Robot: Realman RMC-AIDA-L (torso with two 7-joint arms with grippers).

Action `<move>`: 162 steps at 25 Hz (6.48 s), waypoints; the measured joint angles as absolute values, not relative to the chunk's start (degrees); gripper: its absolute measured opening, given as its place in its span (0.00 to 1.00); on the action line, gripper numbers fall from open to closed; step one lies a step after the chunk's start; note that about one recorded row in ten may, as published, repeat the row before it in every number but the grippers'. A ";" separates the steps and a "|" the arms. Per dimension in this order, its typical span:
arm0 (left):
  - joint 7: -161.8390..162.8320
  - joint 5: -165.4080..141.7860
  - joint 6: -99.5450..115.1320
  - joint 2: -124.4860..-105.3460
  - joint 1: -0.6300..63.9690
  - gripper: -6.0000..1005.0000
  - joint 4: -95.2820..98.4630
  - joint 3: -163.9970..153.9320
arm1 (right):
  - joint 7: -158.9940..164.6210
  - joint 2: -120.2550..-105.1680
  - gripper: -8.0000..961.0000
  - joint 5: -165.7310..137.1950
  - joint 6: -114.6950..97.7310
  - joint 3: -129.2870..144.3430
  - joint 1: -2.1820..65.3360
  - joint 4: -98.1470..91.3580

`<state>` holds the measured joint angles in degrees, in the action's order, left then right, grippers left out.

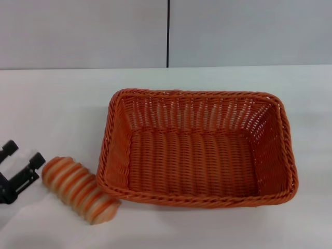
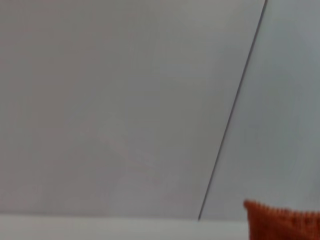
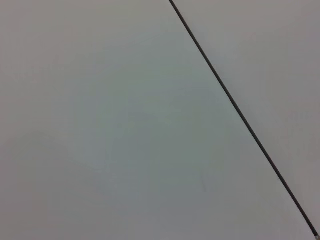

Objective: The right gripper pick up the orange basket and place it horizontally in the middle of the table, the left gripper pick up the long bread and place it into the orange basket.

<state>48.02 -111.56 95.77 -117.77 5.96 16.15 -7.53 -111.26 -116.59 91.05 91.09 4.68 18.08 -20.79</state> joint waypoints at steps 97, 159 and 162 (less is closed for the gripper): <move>54.09 -120.76 102.02 -117.67 10.53 0.23 11.92 24.01 | -113.82 -118.24 0.57 90.80 85.35 7.41 20.61 -18.72; 13.56 -121.80 103.90 -118.58 5.64 0.83 -9.66 41.43 | -132.10 -118.79 0.57 94.24 84.03 -12.34 15.56 -14.74; 13.44 -121.71 103.63 -118.61 5.73 0.83 -9.67 41.80 | -138.32 -118.83 0.57 94.24 84.02 -15.50 15.16 -12.30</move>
<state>13.44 -121.71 103.63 -118.61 5.73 -9.67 41.80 -138.32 -118.83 94.24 84.02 -15.50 15.16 -12.30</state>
